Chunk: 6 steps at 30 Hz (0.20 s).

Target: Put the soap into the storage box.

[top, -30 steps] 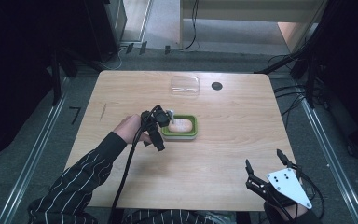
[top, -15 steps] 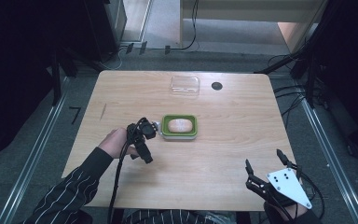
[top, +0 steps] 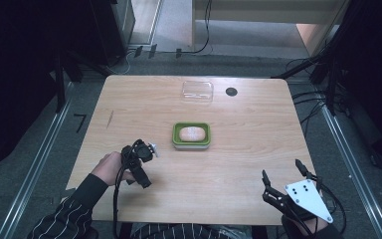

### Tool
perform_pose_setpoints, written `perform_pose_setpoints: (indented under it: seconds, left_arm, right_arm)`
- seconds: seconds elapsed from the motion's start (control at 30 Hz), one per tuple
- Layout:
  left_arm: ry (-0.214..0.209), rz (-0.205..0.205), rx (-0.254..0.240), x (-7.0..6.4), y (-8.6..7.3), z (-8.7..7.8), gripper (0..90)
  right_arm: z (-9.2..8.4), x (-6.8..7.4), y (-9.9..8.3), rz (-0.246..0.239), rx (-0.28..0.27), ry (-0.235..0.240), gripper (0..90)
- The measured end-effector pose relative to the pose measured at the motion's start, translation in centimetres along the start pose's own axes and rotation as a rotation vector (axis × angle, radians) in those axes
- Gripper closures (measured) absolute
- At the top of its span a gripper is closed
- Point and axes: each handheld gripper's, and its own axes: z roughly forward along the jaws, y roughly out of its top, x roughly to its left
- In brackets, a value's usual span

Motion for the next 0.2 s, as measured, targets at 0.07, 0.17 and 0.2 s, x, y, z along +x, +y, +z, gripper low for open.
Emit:
perform_pose_setpoints:
  seconds: [0.07,0.17,0.2]
  left_arm:
    - [-0.008,0.007,0.011,0.10,-0.35,0.47,3.3]
    - [-0.018,0.012,0.017,0.27,-0.53,1.01,3.2]
    - [-0.019,0.012,0.013,0.33,-0.51,1.01,3.1]
  right_arm:
    - [0.01,0.00,0.00,-0.001,0.001,0.000,13.5]
    - [0.01,-0.09,-0.03,0.001,-0.005,-0.004,13.4]
    - [0.06,-0.12,-0.04,0.003,-0.007,-0.001,13.5]
